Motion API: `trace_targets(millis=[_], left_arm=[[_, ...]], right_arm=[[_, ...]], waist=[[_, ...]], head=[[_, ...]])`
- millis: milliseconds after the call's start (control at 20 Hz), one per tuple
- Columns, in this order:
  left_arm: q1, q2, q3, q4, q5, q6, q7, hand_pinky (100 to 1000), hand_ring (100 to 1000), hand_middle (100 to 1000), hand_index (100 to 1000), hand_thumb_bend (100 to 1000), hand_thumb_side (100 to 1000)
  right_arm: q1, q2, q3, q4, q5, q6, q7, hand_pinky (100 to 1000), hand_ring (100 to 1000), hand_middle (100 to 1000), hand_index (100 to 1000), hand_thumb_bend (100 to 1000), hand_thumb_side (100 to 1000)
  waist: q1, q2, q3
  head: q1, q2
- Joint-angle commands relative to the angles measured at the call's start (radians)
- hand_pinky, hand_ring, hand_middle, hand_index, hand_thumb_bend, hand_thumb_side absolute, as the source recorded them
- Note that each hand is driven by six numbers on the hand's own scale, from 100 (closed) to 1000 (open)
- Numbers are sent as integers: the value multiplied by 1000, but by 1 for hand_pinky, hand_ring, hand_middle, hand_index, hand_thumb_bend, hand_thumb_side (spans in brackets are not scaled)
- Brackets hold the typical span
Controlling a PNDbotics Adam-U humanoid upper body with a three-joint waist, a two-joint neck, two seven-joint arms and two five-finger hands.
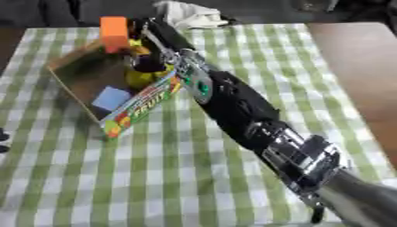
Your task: Pick up objects on the table and place them in the box.
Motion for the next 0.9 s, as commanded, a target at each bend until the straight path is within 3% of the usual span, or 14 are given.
trace_targets(millis=[50,300,450,550,700,900], left_arm=[[-4,14,6,-12,-2,0,2,648,692,613,781,144,706],[0,14,11,-13,-4,0,6,648,692,613,781,144,705],[3,15,16,-14,-5,0,10,648,693,613,781,145,704],[6,15,23,-15,-5,0,17,648,693,613,781,146,703],[15,19,39,-18,-7,3,33,648,693,613,780,145,702],[20,26,70,-28,-12,5,67,647,693,612,780,144,695]], right_arm=[[-27,-14,-19,-57,50,17,54,826,909,764,914,347,612],[-27,-37,-63,-174,124,73,139,836,922,826,949,366,499],[-22,-50,-86,-237,108,79,190,839,932,827,947,297,407],[-10,-61,-112,-291,77,74,212,831,932,796,916,199,362],[47,-70,-164,-370,29,47,190,815,923,748,867,105,345],[153,-65,-237,-479,-39,39,126,779,887,679,803,100,358]], waist=[[3,-20,-2],[1,-28,-15],[-2,-34,-32],[-5,-40,-52],[-14,-50,-93],[-29,-54,-155]], head=[[2,5],[8,5],[16,5],[31,5],[74,5],[143,5]])
